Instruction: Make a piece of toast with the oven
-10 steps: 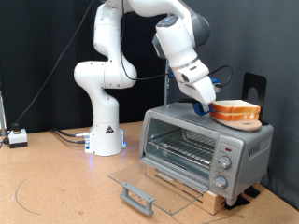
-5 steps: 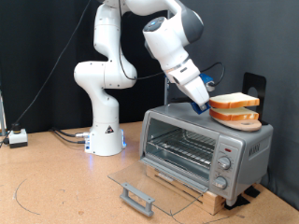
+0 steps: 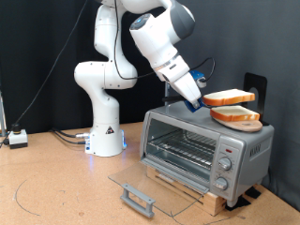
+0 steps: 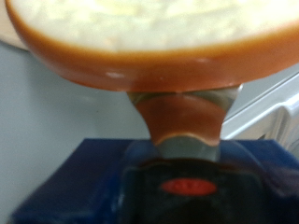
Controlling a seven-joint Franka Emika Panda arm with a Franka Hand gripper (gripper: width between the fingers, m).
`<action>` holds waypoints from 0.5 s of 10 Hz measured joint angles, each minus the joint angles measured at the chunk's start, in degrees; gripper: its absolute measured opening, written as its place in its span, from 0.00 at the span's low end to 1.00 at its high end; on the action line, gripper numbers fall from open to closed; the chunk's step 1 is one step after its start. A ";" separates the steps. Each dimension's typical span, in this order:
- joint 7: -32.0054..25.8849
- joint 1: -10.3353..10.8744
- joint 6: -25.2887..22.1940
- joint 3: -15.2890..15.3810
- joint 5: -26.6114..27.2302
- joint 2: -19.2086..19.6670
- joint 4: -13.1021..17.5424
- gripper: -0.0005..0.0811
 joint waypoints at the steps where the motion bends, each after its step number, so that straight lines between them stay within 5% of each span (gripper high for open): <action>1: -1.68 -0.32 -1.62 -1.50 -0.53 -0.02 -0.16 0.49; 5: -5.79 -4.70 -5.29 -7.29 -6.38 0.29 -0.39 0.49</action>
